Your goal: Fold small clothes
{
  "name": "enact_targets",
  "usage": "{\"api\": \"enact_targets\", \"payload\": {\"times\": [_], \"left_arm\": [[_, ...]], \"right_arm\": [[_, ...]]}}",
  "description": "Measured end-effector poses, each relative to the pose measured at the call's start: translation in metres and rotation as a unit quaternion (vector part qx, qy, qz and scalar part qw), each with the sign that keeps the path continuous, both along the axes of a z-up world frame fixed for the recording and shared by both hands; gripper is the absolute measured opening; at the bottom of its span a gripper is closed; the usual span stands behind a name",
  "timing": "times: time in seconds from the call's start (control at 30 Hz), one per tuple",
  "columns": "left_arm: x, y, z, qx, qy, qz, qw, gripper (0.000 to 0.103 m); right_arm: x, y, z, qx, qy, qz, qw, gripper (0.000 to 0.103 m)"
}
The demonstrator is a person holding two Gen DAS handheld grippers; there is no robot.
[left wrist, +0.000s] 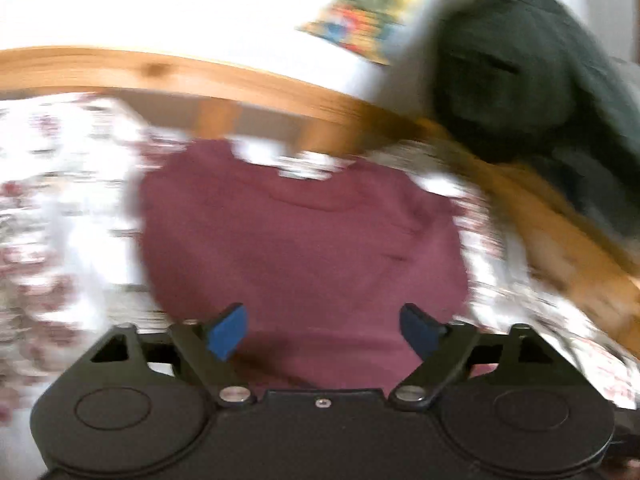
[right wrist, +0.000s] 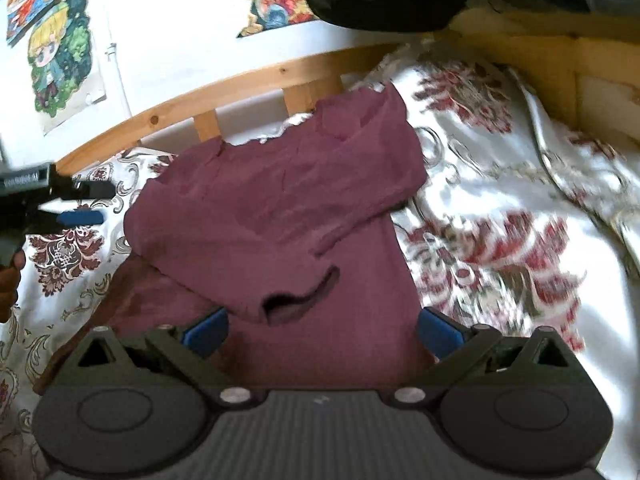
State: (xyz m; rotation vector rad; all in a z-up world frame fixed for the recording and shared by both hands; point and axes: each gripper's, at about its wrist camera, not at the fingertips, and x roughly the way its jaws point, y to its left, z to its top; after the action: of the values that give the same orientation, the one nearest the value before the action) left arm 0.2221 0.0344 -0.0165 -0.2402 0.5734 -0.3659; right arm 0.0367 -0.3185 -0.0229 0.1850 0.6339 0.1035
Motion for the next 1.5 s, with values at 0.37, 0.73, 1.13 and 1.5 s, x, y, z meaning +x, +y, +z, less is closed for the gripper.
{"api": "enact_targets", "payload": {"times": [0.37,0.73,1.13,1.5], "left_arm": [[0.059,0.084,-0.056,-0.191,0.080,0.069,0.9760,0.092],[0.088,0.086,-0.088,-0.252,0.104,0.001,0.9621,0.092],[0.089,0.103,-0.096,-0.273,0.090,-0.009,0.9576,0.092],[0.086,0.118,-0.096,-0.356,0.067,0.000,0.9322,0.088]], "right_arm": [[0.141,0.045,0.087,-0.020,0.076,0.133,0.988,0.102],[0.316,0.198,0.092,-0.033,0.235,0.253,0.938,0.088],[0.390,0.290,0.022,-0.052,0.218,0.325,0.919,0.013],[0.394,0.219,0.027,0.075,0.210,0.304,0.926,0.009]]}}
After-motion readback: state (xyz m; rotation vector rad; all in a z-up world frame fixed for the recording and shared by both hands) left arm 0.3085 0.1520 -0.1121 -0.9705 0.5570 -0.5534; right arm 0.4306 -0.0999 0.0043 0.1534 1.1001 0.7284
